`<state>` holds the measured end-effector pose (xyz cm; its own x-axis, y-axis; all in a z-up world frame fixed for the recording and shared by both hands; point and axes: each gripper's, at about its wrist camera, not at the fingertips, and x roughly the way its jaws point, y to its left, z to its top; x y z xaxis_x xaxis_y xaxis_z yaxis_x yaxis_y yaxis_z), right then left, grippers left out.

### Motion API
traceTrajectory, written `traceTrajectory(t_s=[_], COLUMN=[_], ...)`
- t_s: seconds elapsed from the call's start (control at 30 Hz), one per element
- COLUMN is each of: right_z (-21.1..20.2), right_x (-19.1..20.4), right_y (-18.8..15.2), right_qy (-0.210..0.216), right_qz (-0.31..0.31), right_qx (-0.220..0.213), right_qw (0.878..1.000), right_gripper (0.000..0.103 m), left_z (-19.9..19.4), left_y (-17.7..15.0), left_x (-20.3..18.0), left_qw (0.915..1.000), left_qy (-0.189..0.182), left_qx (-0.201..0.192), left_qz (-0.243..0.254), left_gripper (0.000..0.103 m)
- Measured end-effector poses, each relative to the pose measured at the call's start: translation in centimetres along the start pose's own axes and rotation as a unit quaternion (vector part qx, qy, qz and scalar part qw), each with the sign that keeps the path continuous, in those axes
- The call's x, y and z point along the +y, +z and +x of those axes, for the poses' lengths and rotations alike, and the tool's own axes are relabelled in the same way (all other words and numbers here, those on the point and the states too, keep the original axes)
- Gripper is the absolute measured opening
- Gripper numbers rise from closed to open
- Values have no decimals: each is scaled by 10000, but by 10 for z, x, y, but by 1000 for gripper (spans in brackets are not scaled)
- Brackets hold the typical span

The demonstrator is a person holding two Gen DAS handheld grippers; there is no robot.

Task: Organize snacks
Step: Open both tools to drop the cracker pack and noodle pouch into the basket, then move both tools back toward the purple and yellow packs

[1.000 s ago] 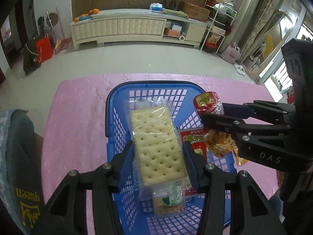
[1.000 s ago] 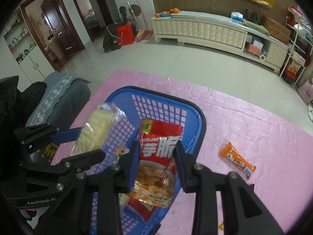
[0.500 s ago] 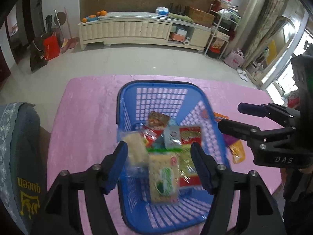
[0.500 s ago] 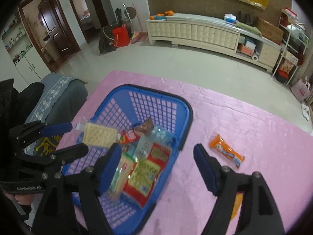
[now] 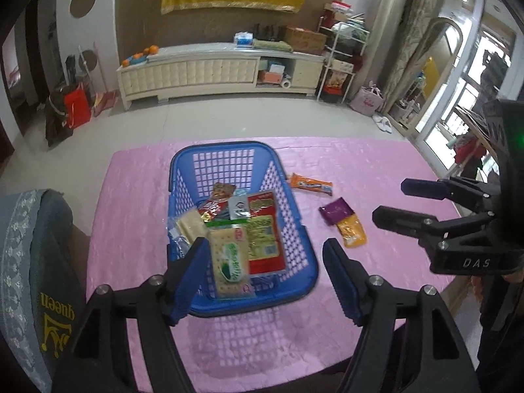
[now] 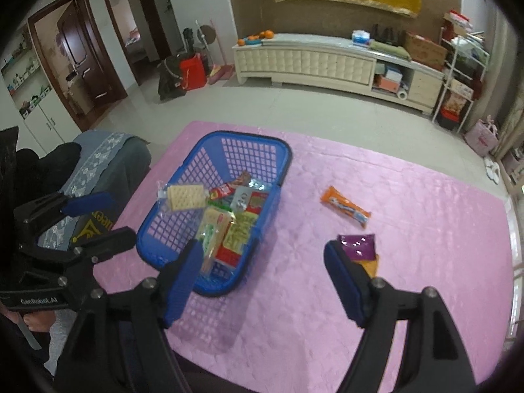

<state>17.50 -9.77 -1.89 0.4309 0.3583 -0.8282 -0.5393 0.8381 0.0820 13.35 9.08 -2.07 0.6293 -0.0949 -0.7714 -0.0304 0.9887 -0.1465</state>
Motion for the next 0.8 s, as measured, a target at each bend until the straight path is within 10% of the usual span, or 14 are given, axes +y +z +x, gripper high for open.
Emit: traceTrajectory(t_s=[0.8], right_z=[-56], right_x=[-81], right_y=[-54], right_qy=[3], right_qz=[426], right_qx=[-421], right_qw=[9982], right_gripper=[80], left_z=[11], left_y=[4], left_x=[-111], left_qw=[9989], left_qy=[-15], left_qx=[185], left_qz=[423], left_gripper=[72])
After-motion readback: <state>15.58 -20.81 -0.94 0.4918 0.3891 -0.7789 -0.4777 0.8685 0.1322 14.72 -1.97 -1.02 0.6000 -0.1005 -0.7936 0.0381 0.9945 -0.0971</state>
